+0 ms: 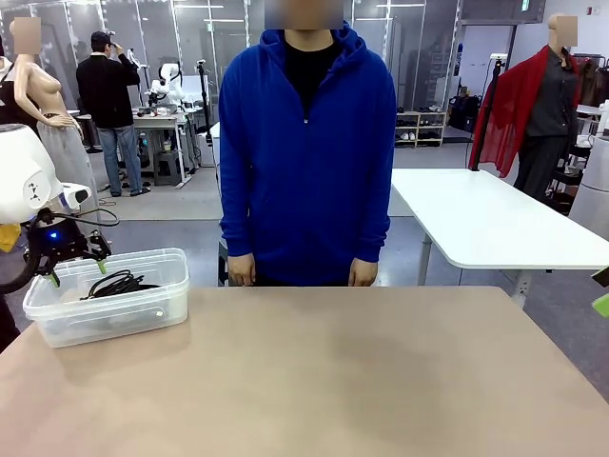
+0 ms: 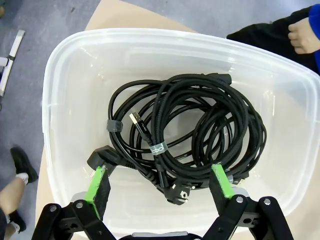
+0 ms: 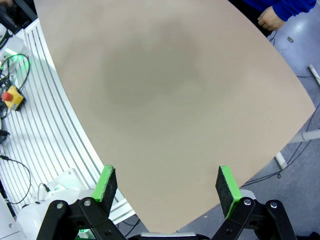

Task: Organize and store the cables.
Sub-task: Place the USB Extension Cable into the Organizing box.

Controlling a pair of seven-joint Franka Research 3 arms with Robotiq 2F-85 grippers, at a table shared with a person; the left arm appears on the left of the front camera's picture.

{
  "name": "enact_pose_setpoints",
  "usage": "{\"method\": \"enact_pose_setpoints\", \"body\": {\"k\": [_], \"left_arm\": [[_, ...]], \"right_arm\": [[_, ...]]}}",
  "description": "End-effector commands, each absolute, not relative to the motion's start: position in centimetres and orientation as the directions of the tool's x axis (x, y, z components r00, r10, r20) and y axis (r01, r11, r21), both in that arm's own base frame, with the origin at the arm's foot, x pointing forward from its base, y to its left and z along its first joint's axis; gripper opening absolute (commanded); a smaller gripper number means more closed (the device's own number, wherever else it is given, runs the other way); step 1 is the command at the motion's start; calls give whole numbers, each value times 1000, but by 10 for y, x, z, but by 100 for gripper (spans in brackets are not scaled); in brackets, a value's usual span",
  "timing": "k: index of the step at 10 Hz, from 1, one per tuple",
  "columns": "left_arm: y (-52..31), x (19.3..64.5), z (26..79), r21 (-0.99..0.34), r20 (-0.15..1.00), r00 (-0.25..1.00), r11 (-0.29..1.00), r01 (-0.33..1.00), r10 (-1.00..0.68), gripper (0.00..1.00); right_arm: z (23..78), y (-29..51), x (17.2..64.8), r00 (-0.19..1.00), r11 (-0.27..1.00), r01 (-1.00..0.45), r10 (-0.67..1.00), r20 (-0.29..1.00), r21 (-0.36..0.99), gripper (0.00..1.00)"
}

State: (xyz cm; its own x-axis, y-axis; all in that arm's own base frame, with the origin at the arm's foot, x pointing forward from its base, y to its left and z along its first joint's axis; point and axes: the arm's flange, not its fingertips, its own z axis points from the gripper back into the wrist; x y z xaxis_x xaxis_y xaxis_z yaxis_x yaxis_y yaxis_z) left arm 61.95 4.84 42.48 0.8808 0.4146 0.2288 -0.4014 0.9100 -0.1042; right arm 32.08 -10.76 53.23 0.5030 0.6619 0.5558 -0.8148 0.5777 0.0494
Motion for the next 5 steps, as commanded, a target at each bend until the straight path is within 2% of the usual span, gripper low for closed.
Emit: {"method": "enact_pose_setpoints", "body": {"k": [1,5], "left_arm": [[49,622,425,-105,232,879,909,-403,416,100],[49,622,425,-105,232,879,909,-403,416,100]], "right_arm": [[532,-106,322,501,577,-816,659,561,51,100],[532,-106,322,501,577,-816,659,561,51,100]]}}
